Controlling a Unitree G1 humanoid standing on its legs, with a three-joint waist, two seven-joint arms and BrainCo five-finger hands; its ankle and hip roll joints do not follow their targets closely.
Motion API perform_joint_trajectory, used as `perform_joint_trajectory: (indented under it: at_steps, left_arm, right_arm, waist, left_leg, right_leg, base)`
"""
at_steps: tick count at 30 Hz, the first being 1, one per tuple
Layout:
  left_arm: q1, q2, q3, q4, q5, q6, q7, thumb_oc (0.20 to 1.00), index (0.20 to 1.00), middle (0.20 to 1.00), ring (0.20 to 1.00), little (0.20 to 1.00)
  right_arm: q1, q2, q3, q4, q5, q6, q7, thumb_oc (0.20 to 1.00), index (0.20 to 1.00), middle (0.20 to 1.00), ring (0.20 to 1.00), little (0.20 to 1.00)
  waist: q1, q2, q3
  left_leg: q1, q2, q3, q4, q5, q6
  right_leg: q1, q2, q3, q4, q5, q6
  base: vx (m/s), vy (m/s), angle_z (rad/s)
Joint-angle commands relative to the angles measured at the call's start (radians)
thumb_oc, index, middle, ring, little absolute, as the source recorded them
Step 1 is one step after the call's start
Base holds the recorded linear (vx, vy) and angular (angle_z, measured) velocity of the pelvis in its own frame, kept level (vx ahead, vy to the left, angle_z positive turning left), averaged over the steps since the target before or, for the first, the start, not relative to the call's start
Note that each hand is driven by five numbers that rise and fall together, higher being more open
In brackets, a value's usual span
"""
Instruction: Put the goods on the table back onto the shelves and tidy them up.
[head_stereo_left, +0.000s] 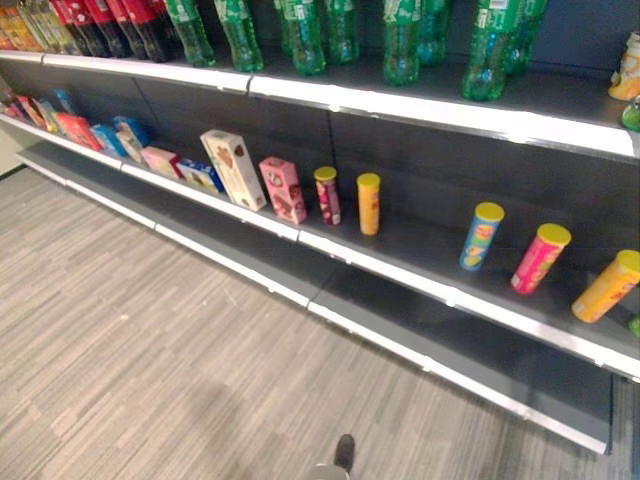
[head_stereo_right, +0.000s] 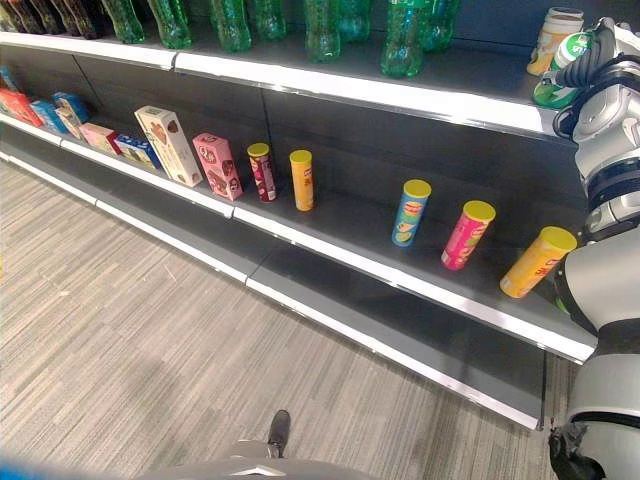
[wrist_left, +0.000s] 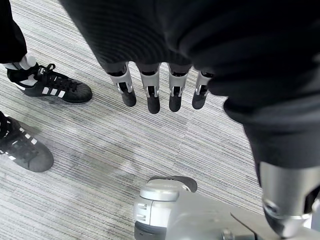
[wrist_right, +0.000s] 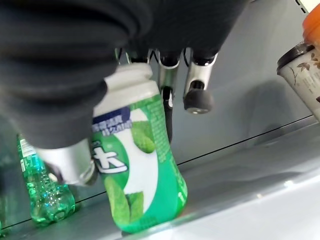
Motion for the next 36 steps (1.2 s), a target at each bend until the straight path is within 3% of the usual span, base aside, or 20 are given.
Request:
perform_joint_trajectory:
  at_steps: [1, 36]
  left_arm:
    - [-0.063, 0.083, -0.019, 0.019, 0.031, -0.013, -0.027, 1.000, 1.000, 1.000, 1.000, 1.000]
    - [-0.064, 0.091, -0.007, 0.022, 0.031, -0.002, -0.038, 1.000, 1.000, 1.000, 1.000, 1.000]
  right_arm:
    - [-0.111, -0.019, 0.085, -0.037, -0.009, -0.003, 0.010, 0.200, 0.200, 0.200, 0.200, 0.200]
    - [-0.116, -0.020, 0.112, -0.050, -0.005, 0.001, 0.045, 0.200, 0.200, 0.200, 0.200, 0.200]
  waist:
    - [0.014, -0.068, 0.038]
    - [0.019, -0.071, 0.036]
  left_leg:
    - [0.105, 0.069, 0.087, 0.036, -0.164, -0.116]
    - [0.104, 0.068, 0.086, 0.029, -0.161, -0.118]
  right_leg:
    - [-0.066, -0.067, 0.095, 0.061, -0.068, -0.001]
    - [-0.063, -0.067, 0.090, 0.055, -0.061, 0.000]
  base:
    - [0.00, 0.015, -0.04]
    - [0.00, 0.000, 0.00]
